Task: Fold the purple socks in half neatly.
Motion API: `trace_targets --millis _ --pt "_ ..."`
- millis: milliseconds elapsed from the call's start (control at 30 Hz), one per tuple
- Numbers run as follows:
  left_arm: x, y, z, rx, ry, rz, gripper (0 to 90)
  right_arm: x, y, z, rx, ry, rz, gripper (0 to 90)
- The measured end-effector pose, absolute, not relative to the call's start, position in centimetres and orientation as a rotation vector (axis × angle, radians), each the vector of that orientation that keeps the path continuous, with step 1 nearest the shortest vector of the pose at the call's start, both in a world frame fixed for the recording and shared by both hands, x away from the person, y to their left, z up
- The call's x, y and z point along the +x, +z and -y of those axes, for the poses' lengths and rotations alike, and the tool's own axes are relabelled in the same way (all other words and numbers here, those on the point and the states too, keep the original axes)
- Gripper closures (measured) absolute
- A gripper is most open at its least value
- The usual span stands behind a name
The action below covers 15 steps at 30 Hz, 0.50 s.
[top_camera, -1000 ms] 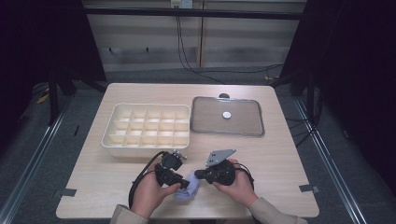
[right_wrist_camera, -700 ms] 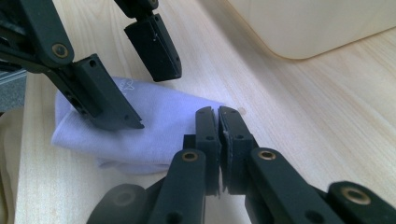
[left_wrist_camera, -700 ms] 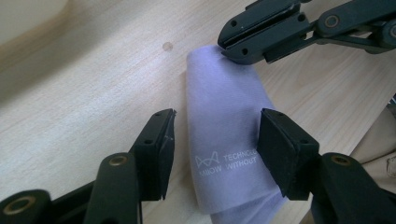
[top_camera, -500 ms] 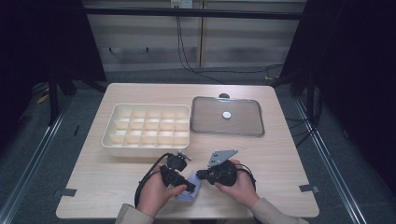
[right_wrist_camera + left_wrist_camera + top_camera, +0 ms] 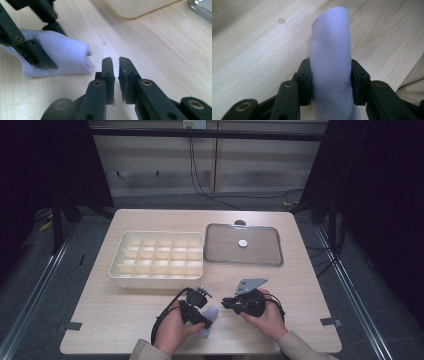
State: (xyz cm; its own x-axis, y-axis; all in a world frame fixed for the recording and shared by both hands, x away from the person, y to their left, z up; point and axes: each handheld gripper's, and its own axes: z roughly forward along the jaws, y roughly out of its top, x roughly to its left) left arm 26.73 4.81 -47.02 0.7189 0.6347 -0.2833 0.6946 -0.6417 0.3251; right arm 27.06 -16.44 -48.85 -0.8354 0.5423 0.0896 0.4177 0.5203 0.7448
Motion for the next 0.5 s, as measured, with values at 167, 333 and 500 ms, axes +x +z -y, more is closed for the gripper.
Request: trace_targets --millis 167,333,500 --pt "26.9 -46.8 -4.9 2.535 -0.184 -0.990 67.1 27.2 -49.0 17.2 0.864 1.206 -2.582 77.4" --pt "27.2 -46.4 -5.5 2.529 -0.175 -0.995 67.4 27.1 -49.4 17.2 0.869 1.181 -2.586 68.5" --pt "27.7 -45.9 -6.3 2.517 -0.152 -1.003 67.4 27.3 -50.0 17.3 0.895 1.154 -2.582 61.2"
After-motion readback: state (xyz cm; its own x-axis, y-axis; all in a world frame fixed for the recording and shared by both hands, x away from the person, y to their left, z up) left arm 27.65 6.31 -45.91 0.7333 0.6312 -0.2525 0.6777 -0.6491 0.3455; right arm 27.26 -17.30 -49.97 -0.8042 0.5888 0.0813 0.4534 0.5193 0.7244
